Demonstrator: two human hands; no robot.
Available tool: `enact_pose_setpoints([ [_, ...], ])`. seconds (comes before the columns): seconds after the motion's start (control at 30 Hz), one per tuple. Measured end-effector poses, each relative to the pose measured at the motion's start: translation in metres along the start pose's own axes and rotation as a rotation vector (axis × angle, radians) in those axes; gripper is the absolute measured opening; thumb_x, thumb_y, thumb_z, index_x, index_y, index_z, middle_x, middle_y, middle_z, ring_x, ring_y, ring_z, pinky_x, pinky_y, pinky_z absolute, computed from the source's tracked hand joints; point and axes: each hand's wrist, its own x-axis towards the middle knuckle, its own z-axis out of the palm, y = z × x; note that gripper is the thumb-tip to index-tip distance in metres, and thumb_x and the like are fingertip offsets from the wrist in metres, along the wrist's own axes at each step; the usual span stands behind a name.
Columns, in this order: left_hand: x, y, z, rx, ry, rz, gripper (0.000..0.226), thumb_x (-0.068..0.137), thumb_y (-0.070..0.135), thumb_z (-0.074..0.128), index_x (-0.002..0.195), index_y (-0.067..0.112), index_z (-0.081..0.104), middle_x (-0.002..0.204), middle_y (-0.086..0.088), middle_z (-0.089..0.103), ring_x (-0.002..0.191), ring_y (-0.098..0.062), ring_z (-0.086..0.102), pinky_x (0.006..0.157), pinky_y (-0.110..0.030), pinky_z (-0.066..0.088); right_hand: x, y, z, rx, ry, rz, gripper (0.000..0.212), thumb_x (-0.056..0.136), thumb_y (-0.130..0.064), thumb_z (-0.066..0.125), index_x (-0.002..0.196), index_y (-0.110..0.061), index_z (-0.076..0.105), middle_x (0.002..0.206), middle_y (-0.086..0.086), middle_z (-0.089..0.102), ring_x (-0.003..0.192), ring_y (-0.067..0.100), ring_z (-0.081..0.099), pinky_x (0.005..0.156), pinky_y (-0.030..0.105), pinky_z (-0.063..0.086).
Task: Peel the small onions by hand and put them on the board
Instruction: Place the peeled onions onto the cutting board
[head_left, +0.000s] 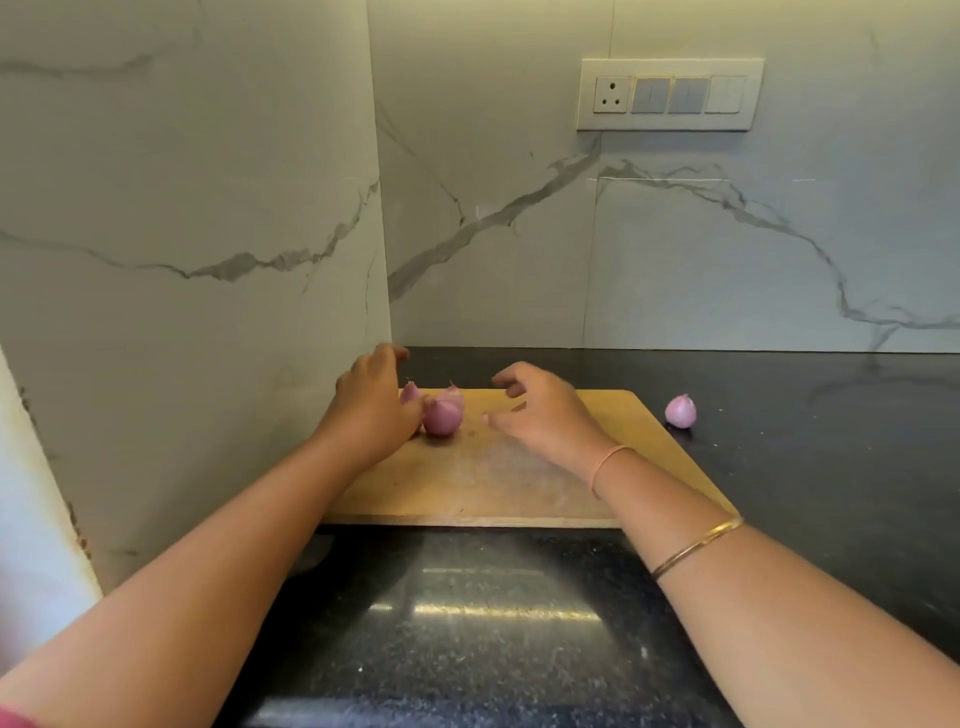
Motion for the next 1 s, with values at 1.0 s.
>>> enact_pose_setpoints([
  [1.0,-0.030,0.028,-0.001,-0.085,-0.274,0.470,0.007,0.089,0.028,0.061,0.093,0.034,0.063,0.097,0.017,0.059,0.098,-0.004,0.056,0.098,-0.037,0.045,-0.006,0.112,-0.091,-0.265,0.289,0.281,0.023,0.091,-0.020,0.057,0.112,-0.012,0.062,0.112,0.010,0.065,0.099,0.028,0.059,0.081,0.034,0.047],
])
